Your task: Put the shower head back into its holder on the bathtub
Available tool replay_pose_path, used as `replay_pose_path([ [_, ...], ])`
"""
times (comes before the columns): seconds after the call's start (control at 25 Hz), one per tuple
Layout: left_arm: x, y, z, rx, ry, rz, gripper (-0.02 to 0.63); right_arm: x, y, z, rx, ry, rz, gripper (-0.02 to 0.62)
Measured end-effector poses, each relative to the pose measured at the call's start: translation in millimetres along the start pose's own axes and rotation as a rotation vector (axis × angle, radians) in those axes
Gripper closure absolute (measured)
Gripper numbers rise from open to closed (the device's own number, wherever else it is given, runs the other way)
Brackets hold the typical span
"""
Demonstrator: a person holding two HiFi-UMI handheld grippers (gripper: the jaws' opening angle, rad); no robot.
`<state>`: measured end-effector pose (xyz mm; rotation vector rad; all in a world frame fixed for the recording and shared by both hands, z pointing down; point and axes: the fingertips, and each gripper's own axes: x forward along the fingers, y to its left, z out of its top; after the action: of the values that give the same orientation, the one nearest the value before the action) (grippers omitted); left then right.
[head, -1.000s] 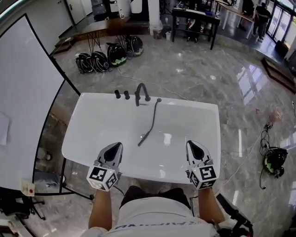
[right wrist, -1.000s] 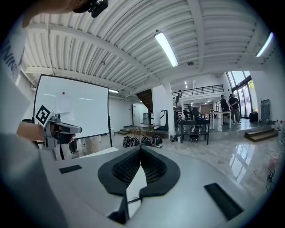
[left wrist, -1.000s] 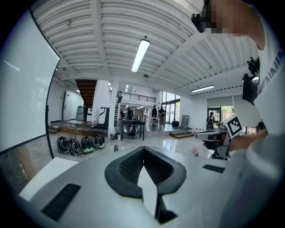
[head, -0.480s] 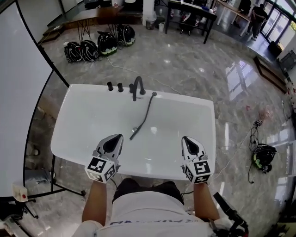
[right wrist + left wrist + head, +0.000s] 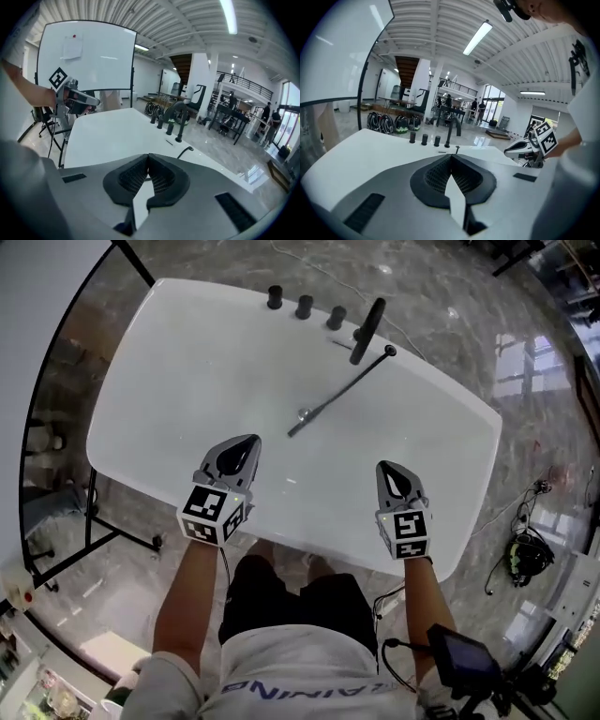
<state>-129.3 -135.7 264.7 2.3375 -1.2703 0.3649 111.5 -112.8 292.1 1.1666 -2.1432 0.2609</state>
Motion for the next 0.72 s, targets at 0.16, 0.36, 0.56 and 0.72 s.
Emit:
replay_pose_path([
  [0.16, 42, 61, -62, -0.009, 0.068, 0.033, 0.588, 107, 26, -28, 0.006, 0.045, 0.124, 0.583],
  [0.36, 96, 99, -127, 0.006, 0.079, -0.046, 0.588, 219, 52, -80, -0.156, 0.117, 0.227, 0.583],
  [0.56, 147, 125, -199, 0.054, 0.118, -0.129, 0.588, 322, 79, -163, -0.369, 0.215, 0.327, 0.581],
  [0.72, 199, 147, -279, -0.031, 0.212, -0.147, 0.589, 383, 104, -247, -0.643, 0.297, 0.458, 0.581],
])
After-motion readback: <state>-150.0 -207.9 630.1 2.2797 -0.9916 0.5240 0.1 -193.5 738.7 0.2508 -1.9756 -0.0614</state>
